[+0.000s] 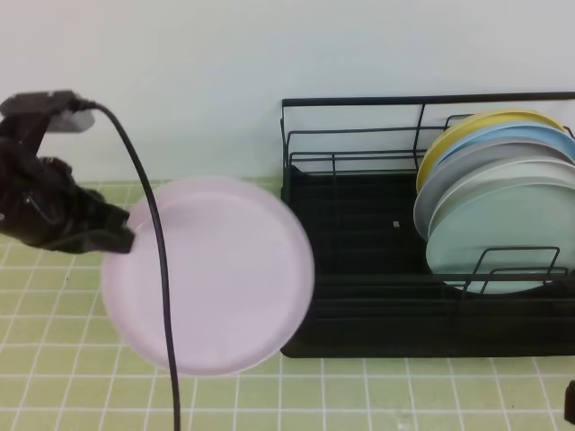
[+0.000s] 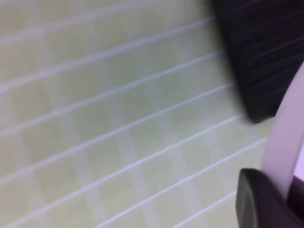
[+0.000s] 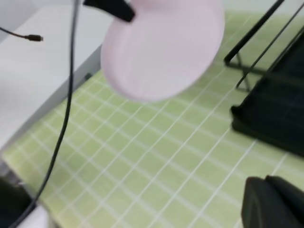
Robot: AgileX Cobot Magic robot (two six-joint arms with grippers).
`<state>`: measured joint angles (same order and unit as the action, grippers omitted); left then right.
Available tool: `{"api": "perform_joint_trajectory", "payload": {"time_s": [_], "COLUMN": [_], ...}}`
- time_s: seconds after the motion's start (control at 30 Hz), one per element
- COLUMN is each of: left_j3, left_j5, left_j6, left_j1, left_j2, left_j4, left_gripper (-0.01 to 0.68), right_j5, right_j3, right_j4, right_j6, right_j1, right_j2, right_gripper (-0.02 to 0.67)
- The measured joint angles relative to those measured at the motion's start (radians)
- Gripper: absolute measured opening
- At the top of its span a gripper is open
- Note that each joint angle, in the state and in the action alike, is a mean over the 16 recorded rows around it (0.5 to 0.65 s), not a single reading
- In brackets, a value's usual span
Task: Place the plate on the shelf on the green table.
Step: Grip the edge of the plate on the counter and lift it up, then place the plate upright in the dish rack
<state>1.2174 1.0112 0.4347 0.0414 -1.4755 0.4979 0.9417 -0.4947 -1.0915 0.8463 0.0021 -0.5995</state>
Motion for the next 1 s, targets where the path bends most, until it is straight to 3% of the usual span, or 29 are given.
{"api": "perform_joint_trajectory", "payload": {"time_s": [0.27,0.73,1.0], "left_j3": [0.001,0.001,0.001], "left_j5": [0.032,0.001,-0.017], "left_j6": [0.068,0.012,-0.019], "left_j1": [0.037,0.266,0.316], "left_j2": [0.072,0.087,0.086], "left_j4": [0.149,0.172,0.17], "left_gripper": [0.006,0.006,0.006], "right_j5": [0.046,0.057,0.02], "right_j3": [-0.001,-0.002,-0.002], "right_j4": [-0.097,-0.287,-0.35], "right_j6": [-0.009,0.126,0.208], "right_j1": [0.0,0.0,0.0], "right_j2": [-0.081,-0.231,-0.277], "right_gripper": [0.054,0.301,0.338]}}
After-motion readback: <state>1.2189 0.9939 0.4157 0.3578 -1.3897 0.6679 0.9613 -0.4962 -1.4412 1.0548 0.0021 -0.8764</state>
